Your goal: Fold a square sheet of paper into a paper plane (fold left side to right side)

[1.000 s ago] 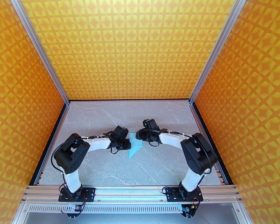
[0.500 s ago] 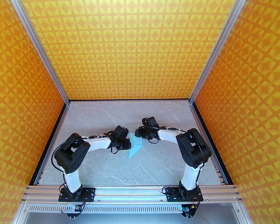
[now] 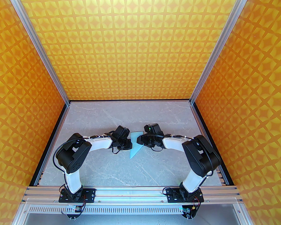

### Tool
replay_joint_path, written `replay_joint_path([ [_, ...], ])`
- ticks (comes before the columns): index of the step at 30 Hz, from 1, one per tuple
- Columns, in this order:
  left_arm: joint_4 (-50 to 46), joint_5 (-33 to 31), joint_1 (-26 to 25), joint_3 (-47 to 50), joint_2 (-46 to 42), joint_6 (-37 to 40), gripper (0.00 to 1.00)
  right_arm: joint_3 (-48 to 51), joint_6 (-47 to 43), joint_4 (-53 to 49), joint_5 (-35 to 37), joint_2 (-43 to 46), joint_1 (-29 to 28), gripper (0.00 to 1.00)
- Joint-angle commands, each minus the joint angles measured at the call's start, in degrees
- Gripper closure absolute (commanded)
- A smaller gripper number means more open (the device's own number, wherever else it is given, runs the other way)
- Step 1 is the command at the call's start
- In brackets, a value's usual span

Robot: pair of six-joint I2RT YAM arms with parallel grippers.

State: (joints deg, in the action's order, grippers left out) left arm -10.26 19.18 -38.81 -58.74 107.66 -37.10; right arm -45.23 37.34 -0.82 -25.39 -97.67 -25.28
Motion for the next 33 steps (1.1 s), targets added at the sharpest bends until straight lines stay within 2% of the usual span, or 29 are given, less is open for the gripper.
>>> replay_joint_path([
  [1,-4.98,-1.97,-0.67,0.78,3.44,-0.22,0.90,1.13,2.19,1.56,-1.61,2.35,-0.39,0.58],
  [6,-5.21,-2.00,-0.74,0.51,3.70,-0.16,0.90,1.94,2.71,1.18,-1.67,3.95,-0.45,0.66],
  [12,-6.08,-2.28,-1.11,-0.26,4.37,0.14,0.91,1.60,0.61,-3.65,1.90,6.92,-0.47,0.75],
  [16,-6.69,-2.52,-1.36,-0.85,4.84,0.24,0.91,0.94,-0.06,-4.28,1.16,6.20,-0.63,0.86],
  [20,-7.31,-2.92,-1.53,-1.31,5.20,0.28,0.91,0.11,-0.07,-4.78,1.65,5.81,-1.50,0.87],
  [22,-7.59,-3.00,-1.62,-1.48,5.28,0.34,0.91,-0.36,-0.50,-5.91,2.80,6.10,-1.96,0.94],
  [28,-7.74,-3.01,-1.62,-1.34,5.31,0.38,0.91,-0.34,-1.43,-7.90,4.46,7.85,-2.05,0.88],
  [33,-7.80,-3.01,-1.87,-1.73,5.52,0.73,0.91,-0.85,-1.07,-7.89,3.93,7.71,-2.06,1.00],
])
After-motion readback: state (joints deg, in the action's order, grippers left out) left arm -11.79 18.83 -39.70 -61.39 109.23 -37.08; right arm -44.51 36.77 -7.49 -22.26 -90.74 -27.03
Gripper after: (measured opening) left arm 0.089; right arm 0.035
